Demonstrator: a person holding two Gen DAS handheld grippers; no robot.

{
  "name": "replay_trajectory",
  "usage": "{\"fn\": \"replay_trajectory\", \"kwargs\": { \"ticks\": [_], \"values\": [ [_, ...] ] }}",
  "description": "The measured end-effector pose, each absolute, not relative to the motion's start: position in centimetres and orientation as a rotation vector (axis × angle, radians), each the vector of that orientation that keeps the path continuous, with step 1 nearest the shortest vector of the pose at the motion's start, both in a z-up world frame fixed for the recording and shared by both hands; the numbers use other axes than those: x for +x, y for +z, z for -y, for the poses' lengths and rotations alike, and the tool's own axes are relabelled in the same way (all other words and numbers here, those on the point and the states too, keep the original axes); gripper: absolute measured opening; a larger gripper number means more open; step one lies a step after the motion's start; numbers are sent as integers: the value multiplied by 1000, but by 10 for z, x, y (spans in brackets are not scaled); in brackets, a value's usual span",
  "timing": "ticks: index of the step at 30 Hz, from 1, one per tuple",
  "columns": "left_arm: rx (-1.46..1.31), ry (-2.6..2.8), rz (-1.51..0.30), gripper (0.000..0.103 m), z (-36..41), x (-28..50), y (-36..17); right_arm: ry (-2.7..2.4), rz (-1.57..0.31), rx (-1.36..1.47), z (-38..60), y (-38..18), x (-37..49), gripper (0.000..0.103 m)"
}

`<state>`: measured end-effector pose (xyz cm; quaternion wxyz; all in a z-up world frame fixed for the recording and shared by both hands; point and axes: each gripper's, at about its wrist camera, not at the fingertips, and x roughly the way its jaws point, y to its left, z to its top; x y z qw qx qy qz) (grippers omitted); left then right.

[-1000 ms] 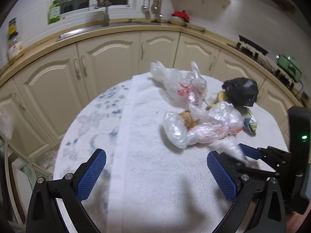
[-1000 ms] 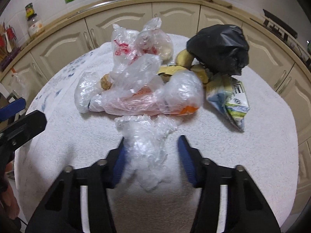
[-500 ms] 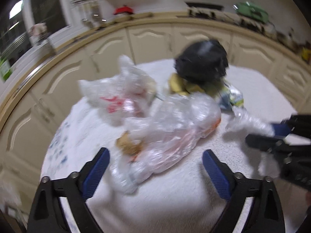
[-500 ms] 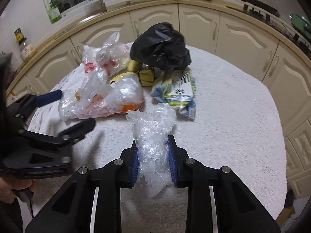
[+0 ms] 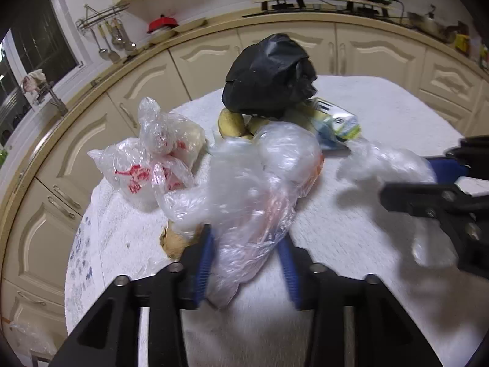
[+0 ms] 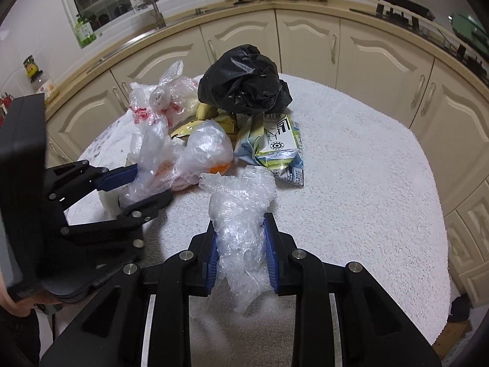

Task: Collect trash
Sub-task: 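Grasp the crumpled clear plastic with the right tool while the left tool grasps a clear bag, then carry both clear plastic pieces to the blue bin and release them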

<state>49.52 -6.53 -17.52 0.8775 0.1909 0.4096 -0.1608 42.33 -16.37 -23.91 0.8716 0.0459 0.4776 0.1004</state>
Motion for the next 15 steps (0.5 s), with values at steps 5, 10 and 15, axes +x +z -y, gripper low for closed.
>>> {"fn": "replay_trajectory", "kwargs": {
  "ticks": [5,10,15],
  "values": [
    [297,-375,-892,37,69,515,-185,206,-1006,97,165,-242,422,26],
    [299,-426,-895,25,79,505,-193,194,-1003,99,169,-240,419,26],
    [264,-451,-908,24,80,499,-198,184,-996,106,174,-238,417,26]
  ]
}}
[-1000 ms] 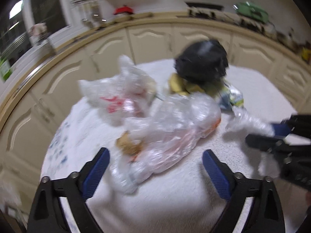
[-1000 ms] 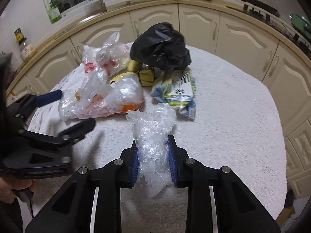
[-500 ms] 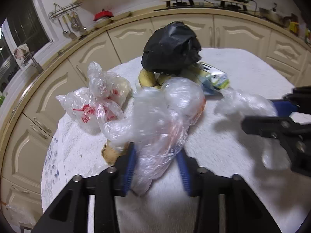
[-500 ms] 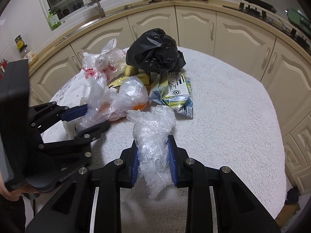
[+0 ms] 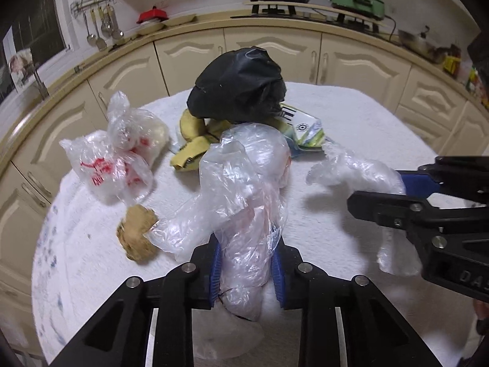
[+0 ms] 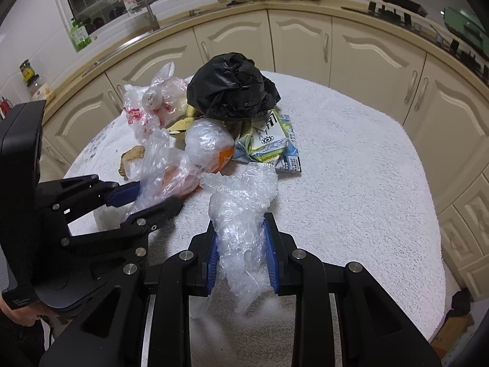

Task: Collect trash
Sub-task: 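Carry both clear plastic pieces to the blue bin and release them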

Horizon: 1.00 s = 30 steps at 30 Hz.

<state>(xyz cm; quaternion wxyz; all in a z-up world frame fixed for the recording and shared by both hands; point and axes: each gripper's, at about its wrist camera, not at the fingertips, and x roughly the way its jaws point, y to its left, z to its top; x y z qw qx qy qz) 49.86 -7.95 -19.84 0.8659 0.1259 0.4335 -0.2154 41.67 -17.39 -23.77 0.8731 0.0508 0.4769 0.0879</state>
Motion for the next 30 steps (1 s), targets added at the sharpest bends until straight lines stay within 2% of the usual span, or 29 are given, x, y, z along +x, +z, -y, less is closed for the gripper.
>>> {"fn": "replay_trajectory", "kwargs": {
  "ticks": [3,7,9,10,11,18,30],
  "values": [
    [274,-451,-916,27,81,502,-204,181,-994,113,177,-236,415,26],
    [291,-430,-902,48,94,523,-211,173,-992,124,182,-236,413,26],
    [255,-449,-904,45,95,535,-214,170,-991,128,183,-236,412,26],
    [215,-470,-920,31,95,540,-215,170,-989,129,184,-235,411,26],
    [187,-475,-931,26,94,542,-214,169,-986,128,184,-234,409,26],
    [165,-465,-929,24,95,526,-221,155,-960,145,196,-223,397,26],
    [55,-454,-799,25,86,472,-162,147,-849,184,221,-181,357,27]
  ]
}}
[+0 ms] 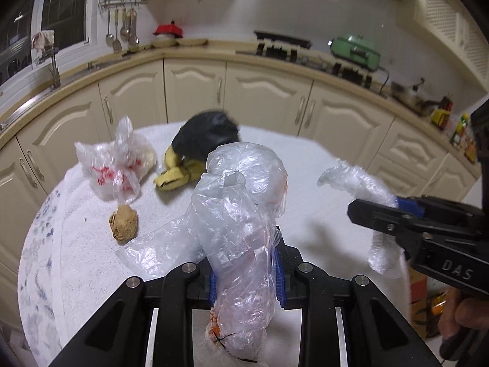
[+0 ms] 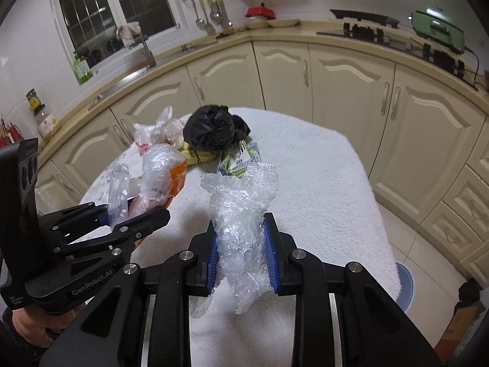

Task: Collect trash
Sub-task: 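Carry both clear plastic pieces to the blue bin and release them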

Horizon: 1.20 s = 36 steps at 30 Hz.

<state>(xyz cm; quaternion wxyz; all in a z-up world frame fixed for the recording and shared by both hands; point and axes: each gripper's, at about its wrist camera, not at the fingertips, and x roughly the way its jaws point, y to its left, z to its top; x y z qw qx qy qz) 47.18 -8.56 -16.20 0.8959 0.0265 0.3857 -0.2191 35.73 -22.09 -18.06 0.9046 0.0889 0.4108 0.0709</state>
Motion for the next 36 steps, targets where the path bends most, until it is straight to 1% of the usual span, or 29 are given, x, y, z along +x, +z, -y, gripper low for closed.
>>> {"fn": "replay_trajectory", "kwargs": {
  "ticks": [11,18,28,36],
  "values": [
    [35,-504,-671,25,99,391,-105,100,-718,221,260,-130,308,27],
    [44,-589,-618,25,132,368,-89,17,-649,254,302,-108,271,27],
    [89,-706,-586,25,195,366,-91,-142,-599,301,373,-95,226,27],
    [104,-799,-639,25,250,392,-102,-265,-615,343,433,-110,201,27]
  ]
}}
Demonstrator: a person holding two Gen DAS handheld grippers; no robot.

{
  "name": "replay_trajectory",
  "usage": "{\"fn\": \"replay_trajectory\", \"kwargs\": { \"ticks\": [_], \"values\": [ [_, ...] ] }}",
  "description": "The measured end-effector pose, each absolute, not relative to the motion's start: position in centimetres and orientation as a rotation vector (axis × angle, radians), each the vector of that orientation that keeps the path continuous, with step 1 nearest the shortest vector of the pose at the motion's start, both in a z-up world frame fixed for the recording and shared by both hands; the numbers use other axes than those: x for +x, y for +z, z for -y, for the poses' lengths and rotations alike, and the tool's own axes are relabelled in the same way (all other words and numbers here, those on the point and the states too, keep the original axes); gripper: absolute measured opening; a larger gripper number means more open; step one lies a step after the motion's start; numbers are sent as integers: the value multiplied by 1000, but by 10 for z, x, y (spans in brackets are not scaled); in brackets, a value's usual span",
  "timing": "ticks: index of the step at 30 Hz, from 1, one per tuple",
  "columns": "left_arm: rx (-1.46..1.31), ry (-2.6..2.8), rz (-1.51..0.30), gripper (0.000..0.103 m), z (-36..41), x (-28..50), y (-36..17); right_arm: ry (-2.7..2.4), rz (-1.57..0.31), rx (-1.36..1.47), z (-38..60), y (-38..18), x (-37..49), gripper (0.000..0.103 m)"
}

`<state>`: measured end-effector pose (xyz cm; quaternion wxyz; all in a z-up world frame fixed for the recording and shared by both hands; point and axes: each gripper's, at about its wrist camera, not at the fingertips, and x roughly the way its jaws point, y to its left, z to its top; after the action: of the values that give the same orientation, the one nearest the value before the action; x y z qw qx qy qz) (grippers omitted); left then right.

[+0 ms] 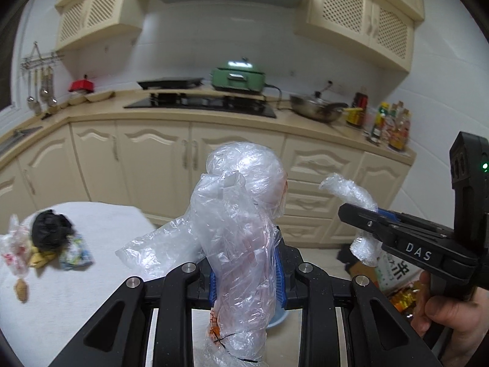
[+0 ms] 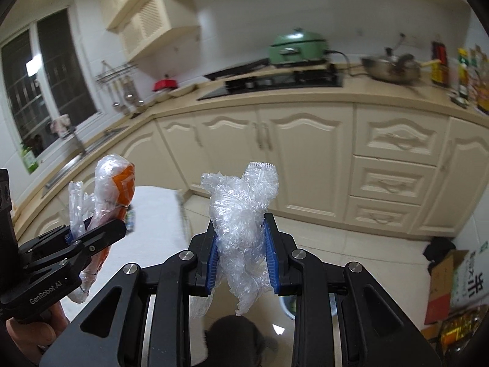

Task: Collect trash
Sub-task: 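Carry both clear plastic pieces to the blue bin and release them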

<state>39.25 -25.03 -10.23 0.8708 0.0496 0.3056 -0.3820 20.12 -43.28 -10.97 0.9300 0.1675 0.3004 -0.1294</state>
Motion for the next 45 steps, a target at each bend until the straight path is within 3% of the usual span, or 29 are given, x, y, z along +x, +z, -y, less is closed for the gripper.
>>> {"fn": "replay_trajectory", "kwargs": {
  "ticks": [11,22,32,33,34,35,37,38,40,42,45],
  "values": [
    [106,-877,-829,25,349,462,-138,-368,-711,447,504,-166,197,27],
    [195,-834,-1166,25,471,560,-247,-381,-951,642,573,-306,230,27],
    [247,-799,-1315,30,545,625,-305,-383,-1033,742,607,-368,250,30],
    [253,-791,-1315,32,551,633,-307,-391,-1034,750,610,-373,252,34],
    [258,-784,-1309,46,551,631,-310,-395,-1039,767,613,-378,252,39],
    [265,-769,-1304,68,554,636,-311,-400,-1046,776,617,-383,253,42],
    [255,-743,-1284,84,554,639,-310,-403,-1038,791,619,-388,254,55],
    [258,-729,-1271,87,554,643,-308,-400,-1033,799,619,-388,254,60],
    [275,-700,-1263,88,554,645,-305,-419,-1009,807,621,-386,250,87],
    [276,-689,-1242,89,555,650,-299,-440,-987,822,622,-384,246,103],
    [295,-666,-1191,96,548,647,-284,-472,-987,838,620,-380,242,103]
  ]
}}
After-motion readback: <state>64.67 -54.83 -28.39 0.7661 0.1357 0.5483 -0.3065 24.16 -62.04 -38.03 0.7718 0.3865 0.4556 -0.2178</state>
